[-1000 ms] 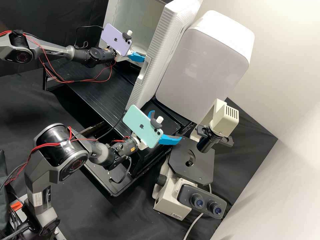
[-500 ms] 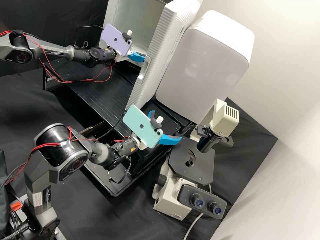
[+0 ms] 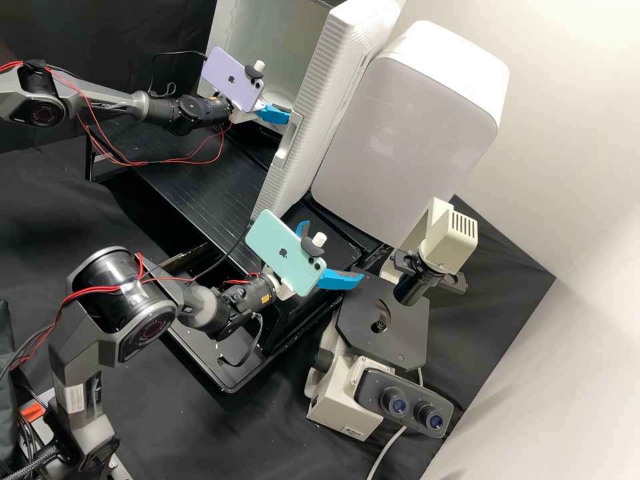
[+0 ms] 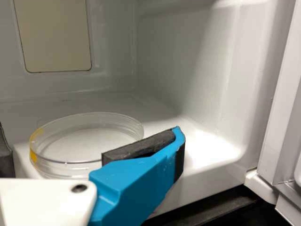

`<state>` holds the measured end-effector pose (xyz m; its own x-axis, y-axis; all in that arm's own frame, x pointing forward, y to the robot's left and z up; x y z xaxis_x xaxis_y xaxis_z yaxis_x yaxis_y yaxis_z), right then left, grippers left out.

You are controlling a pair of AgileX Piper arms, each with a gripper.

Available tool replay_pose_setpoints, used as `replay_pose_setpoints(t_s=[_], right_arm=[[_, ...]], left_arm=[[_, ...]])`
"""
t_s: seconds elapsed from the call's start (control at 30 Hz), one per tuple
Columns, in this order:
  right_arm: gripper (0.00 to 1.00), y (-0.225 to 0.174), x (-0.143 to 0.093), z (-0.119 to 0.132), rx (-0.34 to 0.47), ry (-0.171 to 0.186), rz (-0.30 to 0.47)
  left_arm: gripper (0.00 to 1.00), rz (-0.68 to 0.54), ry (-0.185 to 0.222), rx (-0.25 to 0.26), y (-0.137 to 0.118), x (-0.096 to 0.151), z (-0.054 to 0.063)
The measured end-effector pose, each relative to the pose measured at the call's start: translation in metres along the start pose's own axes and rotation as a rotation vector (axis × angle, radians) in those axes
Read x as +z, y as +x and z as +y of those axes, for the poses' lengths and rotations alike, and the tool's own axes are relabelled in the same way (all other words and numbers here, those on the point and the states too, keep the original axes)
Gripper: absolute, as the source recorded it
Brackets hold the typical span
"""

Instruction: Take the petri dish out of the incubator

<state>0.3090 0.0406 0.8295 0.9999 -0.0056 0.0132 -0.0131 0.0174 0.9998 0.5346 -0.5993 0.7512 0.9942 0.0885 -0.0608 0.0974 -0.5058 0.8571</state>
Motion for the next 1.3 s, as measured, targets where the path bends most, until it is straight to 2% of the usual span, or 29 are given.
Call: replay_pose_setpoints(t_s=[1.3], right_arm=[[1.0, 0.0, 0.0, 0.0, 0.0, 0.0, 0.0]], left_arm=[[0.0, 0.014, -0.011, -0.002, 0.0, 0.0002, 0.0045]])
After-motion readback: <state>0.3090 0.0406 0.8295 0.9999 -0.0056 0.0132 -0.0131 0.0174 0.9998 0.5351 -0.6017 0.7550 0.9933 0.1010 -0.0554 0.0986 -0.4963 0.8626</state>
